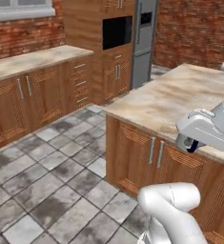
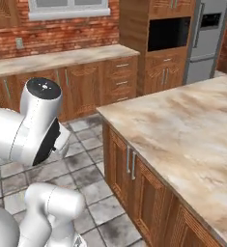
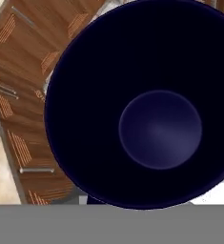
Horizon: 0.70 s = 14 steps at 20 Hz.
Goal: Clear the mugs and bowl far away from the sink.
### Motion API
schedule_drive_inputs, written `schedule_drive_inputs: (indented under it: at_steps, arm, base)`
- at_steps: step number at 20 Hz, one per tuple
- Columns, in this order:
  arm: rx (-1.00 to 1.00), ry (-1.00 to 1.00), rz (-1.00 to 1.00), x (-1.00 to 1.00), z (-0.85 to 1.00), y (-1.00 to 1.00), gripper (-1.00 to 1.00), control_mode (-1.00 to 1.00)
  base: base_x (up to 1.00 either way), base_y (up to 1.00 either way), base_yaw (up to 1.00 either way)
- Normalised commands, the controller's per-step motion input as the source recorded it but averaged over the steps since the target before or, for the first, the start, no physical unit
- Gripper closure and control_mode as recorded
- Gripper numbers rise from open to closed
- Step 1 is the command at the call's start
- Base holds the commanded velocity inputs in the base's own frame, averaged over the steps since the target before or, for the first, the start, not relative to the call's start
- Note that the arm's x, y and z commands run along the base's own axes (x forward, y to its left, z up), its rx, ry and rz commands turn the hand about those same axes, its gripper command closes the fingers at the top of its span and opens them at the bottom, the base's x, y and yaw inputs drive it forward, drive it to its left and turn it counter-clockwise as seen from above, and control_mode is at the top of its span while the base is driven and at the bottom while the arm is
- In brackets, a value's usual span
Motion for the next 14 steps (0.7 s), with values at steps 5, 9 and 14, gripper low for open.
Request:
schedule_drive_inputs:
  at_steps: [5,9,14]
  arm:
    - [0.0,0.0,0.0,0.0,0.0,0.0,1.0,1.0]
    - [0.0,0.0,0.0,0.0,0.0,0.0,1.0,1.0]
    - [0.0,0.0,0.0,0.0,0.0,0.0,1.0,1.0]
  base:
    - [0.0,-0.07,-0.92]
    - [0.0,-0.07,-0.92]
    - [0.4,-0.06,-0.62]
